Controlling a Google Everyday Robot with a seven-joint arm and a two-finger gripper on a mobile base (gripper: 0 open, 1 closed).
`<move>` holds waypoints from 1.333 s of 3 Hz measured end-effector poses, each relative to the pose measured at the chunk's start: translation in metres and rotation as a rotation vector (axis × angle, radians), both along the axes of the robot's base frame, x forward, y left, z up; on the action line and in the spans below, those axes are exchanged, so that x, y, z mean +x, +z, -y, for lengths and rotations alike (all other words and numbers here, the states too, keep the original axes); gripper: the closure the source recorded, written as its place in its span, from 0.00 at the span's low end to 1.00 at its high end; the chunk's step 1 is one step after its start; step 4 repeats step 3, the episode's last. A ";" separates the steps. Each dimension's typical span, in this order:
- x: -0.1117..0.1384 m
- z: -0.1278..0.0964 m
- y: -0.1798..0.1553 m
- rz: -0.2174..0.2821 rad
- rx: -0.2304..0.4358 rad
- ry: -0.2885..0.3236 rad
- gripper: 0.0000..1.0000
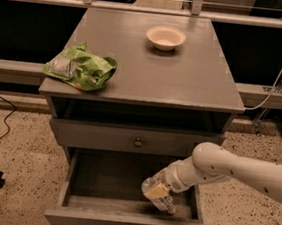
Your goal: Place blue plastic bottle into middle drawer
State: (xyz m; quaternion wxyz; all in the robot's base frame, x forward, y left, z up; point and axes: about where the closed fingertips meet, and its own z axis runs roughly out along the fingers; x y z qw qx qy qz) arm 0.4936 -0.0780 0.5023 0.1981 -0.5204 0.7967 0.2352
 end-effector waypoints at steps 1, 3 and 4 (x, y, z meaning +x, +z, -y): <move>-0.001 -0.001 -0.001 -0.002 0.001 0.002 0.14; -0.001 -0.002 -0.002 -0.004 0.001 0.005 0.00; -0.001 -0.002 -0.002 -0.004 0.001 0.005 0.00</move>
Offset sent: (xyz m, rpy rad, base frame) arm -0.0008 0.0013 -0.0009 0.0007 0.0022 0.0026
